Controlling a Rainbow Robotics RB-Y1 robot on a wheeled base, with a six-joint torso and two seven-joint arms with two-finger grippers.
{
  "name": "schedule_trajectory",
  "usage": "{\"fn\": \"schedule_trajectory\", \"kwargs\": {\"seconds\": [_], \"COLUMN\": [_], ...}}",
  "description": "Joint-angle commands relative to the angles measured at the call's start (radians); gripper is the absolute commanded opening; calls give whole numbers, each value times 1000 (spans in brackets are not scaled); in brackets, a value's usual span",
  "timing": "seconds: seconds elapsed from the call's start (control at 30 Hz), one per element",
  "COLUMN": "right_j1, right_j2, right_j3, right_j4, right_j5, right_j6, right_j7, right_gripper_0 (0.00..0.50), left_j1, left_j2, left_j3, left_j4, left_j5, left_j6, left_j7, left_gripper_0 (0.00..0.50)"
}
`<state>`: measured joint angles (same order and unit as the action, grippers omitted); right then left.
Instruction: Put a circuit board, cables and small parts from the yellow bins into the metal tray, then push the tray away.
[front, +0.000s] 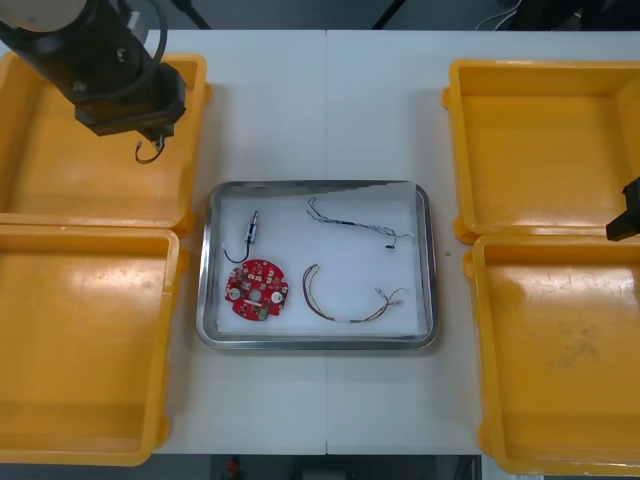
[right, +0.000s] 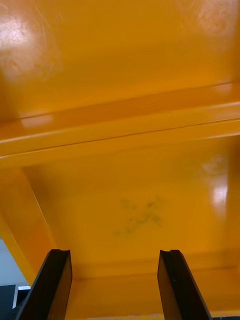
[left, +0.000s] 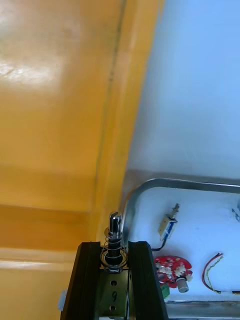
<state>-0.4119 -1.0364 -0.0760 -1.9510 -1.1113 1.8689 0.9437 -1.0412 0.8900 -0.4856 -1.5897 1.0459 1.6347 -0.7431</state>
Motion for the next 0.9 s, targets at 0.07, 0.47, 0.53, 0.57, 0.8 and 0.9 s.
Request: {"fn": "schedule_trajectory", "kwargs": {"seconds": [0.07, 0.47, 0.53, 0.57, 0.8, 0.9], "right_j1": [32, 76, 82, 85, 87, 87], "right_j2": [-37, -34, -33, -34, -34, -34], "right_j3": [-33, -33, -34, -33, -33, -33], "right_j4": [-26, -46, -57, -62, -72, -72], "right_j5": [5, 44, 53, 57, 53, 53], "right_j6": [3, -22, -25, -27, -33, -33], "right_j7": [-23, -3, -2, 1, 13, 13], "right_gripper_0": [500, 500, 500, 500, 500, 500], "left_j1": [43, 222, 239, 247, 262, 267], "left_j2": [-66, -201, -224, -241, -355, -391], "left_j3": [32, 32, 30, 32, -36, -62], "left_j4": [-153, -334, -334, -334, -328, -306], "left_j5": [-67, -221, -233, -247, -425, -478], "left_j6": [7, 45, 47, 53, 119, 117], "left_j7": [94, 146, 143, 142, 143, 148], "left_gripper_0": [0, 0, 0, 0, 0, 0]}}
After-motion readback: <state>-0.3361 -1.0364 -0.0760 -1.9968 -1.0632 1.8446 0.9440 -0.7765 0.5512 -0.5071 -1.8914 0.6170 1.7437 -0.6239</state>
